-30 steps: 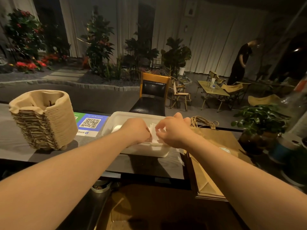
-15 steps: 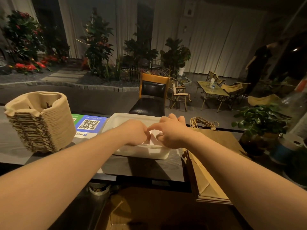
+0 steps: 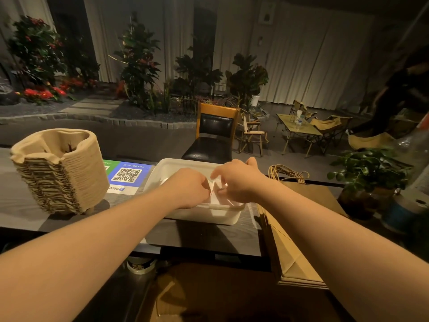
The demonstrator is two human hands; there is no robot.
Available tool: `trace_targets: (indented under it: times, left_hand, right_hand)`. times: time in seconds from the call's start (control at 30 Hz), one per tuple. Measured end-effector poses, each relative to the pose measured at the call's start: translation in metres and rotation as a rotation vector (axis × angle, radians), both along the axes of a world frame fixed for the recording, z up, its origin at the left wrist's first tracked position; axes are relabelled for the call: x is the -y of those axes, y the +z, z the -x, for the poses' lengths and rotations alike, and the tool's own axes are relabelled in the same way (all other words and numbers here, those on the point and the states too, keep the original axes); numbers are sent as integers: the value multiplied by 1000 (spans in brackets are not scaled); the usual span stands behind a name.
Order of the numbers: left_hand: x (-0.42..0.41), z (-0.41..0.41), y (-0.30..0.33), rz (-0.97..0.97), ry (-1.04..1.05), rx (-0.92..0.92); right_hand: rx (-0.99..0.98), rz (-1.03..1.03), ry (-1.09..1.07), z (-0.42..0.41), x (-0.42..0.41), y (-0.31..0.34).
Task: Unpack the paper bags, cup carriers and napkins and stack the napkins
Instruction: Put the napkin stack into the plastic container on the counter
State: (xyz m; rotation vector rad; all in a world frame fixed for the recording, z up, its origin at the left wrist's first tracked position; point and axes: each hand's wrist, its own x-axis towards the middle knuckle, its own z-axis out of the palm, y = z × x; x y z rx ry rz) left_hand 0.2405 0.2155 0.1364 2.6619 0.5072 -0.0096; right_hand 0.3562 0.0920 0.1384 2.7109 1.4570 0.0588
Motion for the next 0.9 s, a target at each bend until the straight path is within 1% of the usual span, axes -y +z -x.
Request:
trace_targets:
  times: [0.07, 0.2, 0.3, 0.43, 0.53, 0.67, 0.9]
  left_hand:
    - [-3, 0, -3, 40, 7, 45]
    - [-3, -4, -2, 57, -36, -16]
    - [-3, -7, -3, 54, -50, 50]
    - [2, -7, -1, 40, -94, -34]
    - [3, -3, 1, 65, -71, 29]
    - [7, 6, 5, 131, -4, 207]
    - [37, 51, 16, 293, 73, 478]
  right_hand:
    - [-14, 44, 1, -1, 2, -1]
    - [-33, 19, 7, 0, 2, 0]
    - [-71, 66, 19, 5, 3, 2]
    - [-139, 58, -6, 6, 8, 0]
    - [-190, -77, -43, 10, 13, 3]
    - [-233, -345, -105, 23, 29, 10]
    - [-290, -555, -163, 72, 80, 22]
